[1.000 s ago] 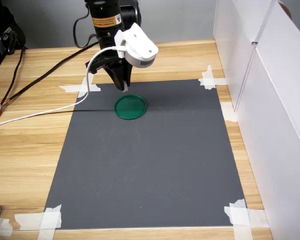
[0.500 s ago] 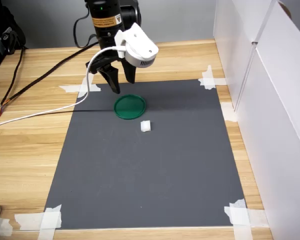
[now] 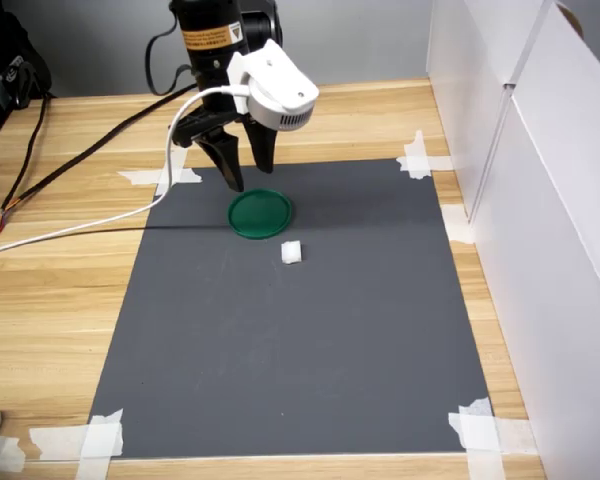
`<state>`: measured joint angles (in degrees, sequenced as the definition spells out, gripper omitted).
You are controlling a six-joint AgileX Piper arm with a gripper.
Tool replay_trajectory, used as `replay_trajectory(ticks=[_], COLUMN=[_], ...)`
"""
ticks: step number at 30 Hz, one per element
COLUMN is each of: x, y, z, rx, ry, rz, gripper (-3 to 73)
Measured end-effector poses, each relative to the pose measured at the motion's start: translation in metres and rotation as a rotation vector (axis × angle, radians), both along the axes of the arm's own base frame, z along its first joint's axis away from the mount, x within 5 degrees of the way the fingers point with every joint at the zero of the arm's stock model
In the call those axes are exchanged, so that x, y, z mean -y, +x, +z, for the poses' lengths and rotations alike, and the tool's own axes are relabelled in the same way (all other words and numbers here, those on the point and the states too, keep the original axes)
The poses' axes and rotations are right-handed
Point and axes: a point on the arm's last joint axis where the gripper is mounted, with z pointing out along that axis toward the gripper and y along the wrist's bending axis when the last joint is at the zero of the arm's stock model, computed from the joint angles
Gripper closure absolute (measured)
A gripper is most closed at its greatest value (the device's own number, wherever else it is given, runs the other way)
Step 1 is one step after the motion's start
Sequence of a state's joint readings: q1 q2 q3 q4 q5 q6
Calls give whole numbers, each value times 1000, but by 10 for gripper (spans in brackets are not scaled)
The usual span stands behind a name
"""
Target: Grasp a white terminal and put it in the green lid.
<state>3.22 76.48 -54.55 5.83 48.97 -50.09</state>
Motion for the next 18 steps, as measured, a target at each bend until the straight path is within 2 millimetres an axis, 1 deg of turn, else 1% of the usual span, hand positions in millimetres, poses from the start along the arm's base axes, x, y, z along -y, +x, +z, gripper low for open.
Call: replay_trajectory(ticks=[1,3,5,8,9,10,12,16,18], x=[0,0,0,0,0,0,0,-1,-1], y=[1,4,5,5,5,5,5,7,11], z=[2,6,10,11,11,11,11,9,4], rx=[7,19,30,29,29,29,29,18,-6], ry=[0,2,3,3,3,3,4,12,12], rz=[0,-2,-2,-1,-1,-1,-1,-4,-3], gripper=[269,346,445,613,654,680,703,714,714])
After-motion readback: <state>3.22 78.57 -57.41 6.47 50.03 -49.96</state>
